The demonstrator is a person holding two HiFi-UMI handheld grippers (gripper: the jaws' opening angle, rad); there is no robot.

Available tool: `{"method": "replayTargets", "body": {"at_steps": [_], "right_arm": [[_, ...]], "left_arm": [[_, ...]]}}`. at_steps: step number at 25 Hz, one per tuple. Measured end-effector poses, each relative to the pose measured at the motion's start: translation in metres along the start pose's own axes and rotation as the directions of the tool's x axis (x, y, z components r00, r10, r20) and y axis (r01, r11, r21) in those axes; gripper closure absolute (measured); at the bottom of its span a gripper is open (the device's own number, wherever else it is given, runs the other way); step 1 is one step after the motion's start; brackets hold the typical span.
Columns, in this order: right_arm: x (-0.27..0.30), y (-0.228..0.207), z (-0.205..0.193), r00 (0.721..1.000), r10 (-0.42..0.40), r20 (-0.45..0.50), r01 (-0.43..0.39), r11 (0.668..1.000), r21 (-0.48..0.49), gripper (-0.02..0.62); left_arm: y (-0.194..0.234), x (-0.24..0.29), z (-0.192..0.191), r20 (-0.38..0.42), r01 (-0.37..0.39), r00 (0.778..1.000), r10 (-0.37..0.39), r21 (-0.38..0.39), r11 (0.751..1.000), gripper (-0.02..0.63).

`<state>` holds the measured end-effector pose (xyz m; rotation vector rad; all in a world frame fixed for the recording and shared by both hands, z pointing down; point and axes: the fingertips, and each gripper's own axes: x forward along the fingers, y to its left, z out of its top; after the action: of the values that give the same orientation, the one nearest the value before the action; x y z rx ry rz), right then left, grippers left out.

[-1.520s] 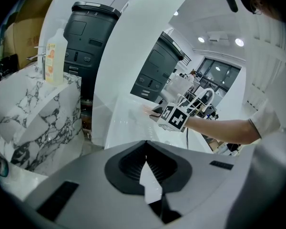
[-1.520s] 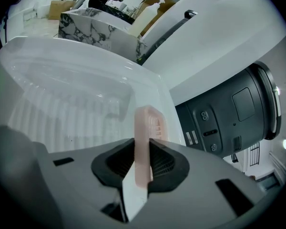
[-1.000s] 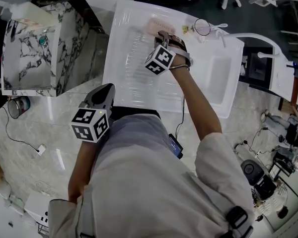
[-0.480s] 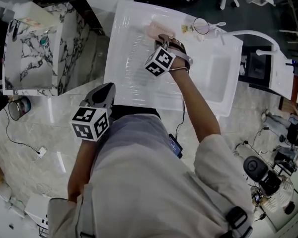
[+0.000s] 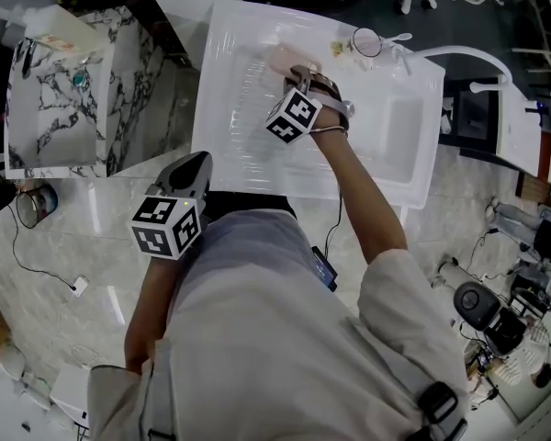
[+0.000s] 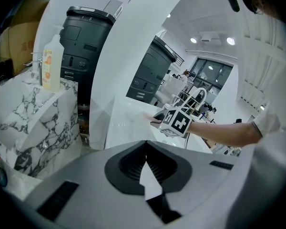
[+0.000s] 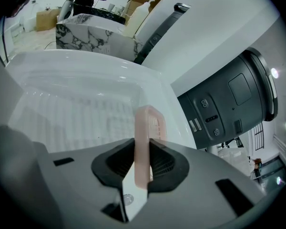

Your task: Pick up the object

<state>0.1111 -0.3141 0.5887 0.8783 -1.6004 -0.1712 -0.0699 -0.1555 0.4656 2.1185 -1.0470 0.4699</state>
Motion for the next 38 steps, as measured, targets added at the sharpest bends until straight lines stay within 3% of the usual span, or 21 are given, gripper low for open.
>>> {"method": "replayTargets", "body": {"at_steps": [9,38], "right_arm": [[-0.009,0.013,-0.006,0.998,0.060,-0.007,-0.059,0.994,0.088,0.511],[-0.062,0.039,-0.025,0.997,0.080,0.000,-0.076,0.949,0.307,0.511]], "left_arm": [[0.000,-0.005,0.000,0.003,0.010,1.000,-0.010,0.017,1.000,0.603],[-0.021,-0.011,-0.001,0.012,0.110,0.994,-0.112,0.084,0.990,0.603]]}}
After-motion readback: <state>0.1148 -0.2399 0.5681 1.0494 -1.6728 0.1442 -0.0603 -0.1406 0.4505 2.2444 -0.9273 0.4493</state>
